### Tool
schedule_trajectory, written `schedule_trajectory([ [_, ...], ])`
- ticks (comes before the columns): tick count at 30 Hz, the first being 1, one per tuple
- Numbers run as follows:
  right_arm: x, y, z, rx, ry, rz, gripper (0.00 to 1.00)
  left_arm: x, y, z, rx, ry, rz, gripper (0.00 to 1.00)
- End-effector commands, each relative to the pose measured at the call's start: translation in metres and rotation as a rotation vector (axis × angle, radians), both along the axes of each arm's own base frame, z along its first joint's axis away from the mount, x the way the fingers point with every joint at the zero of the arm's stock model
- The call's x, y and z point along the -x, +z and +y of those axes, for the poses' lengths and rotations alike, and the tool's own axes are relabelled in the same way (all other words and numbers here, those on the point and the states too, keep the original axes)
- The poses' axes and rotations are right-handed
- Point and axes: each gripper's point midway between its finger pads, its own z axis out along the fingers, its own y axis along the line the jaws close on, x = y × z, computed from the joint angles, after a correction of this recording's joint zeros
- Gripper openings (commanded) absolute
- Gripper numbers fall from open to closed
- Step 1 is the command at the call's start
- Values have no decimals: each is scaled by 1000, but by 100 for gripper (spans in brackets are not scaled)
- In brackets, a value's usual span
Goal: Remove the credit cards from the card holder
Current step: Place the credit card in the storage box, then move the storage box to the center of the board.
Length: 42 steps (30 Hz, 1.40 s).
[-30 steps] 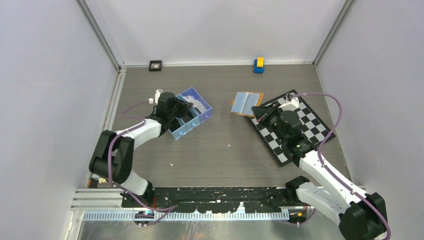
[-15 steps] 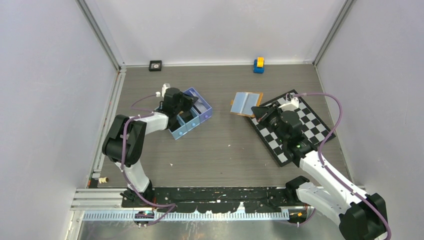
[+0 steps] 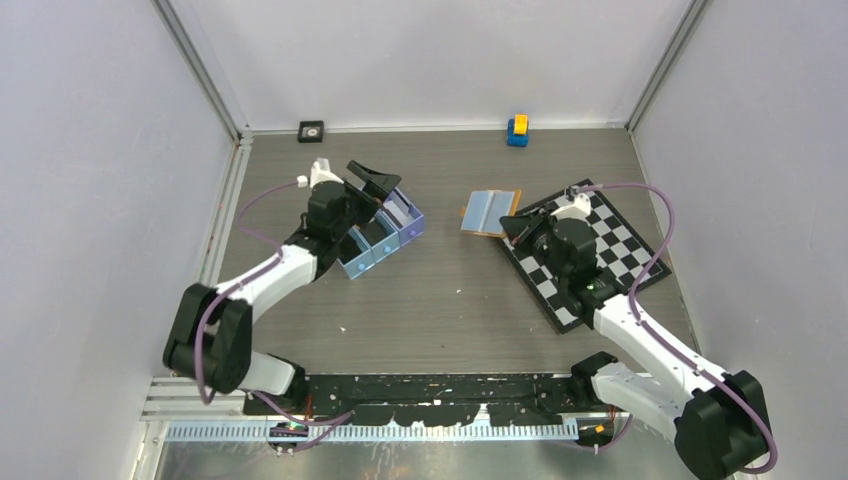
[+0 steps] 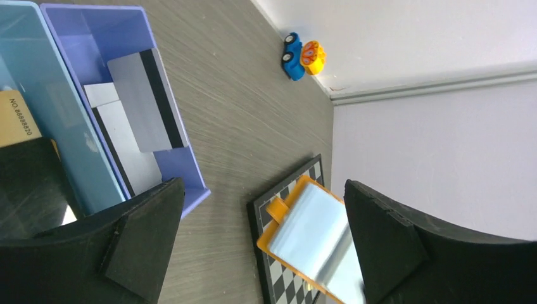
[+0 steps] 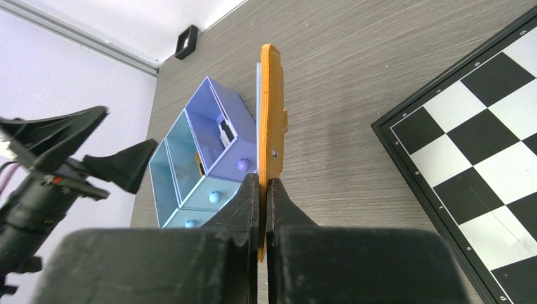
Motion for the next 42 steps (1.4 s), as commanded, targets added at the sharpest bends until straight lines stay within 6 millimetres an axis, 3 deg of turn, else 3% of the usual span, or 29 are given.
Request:
schedule_trajectory([
  [1, -9, 28, 10, -56, 30, -87, 1, 21, 19, 20, -127, 27, -111, 100],
  [5, -17, 35, 20, -89, 49, -65, 1, 22, 15, 36, -170, 78, -184, 100],
  [8, -31, 44, 37, -60, 114, -47, 0, 13, 0, 31, -130, 33, -138, 79],
  [9, -38, 51, 44, -51, 131, -48, 0, 10, -3, 29, -113, 17, -124, 77],
  [13, -62, 46, 57, 3, 143, -38, 1, 4, -6, 28, -155, -12, -100, 67],
  [19, -88, 50, 77, 72, 181, -69, 1, 7, -19, 54, -243, 93, -40, 55],
  [21, -93, 45, 75, 117, 157, -59, 0, 11, -19, 71, -307, 158, -6, 58],
  [23, -94, 41, 71, 133, 139, -56, 0, 18, -13, 90, -407, 205, 28, 67],
  [26, -91, 40, 67, 128, 120, -62, 1, 34, -17, 123, -559, 297, 148, 70],
  [31, -82, 43, 48, 137, 52, -83, 0, 56, -50, 154, -660, 416, 362, 73],
  [34, -77, 47, 41, 133, 27, -100, 1, 68, -58, 174, -706, 503, 465, 72],
  [36, -75, 48, 38, 133, 18, -103, 1, 72, -61, 182, -701, 538, 477, 62],
  [41, -72, 49, 33, 138, 4, -109, 1, 80, -76, 208, -611, 625, 503, 21],
  [42, -72, 49, 33, 139, 0, -110, 1, 82, -81, 214, -598, 648, 517, 7],
])
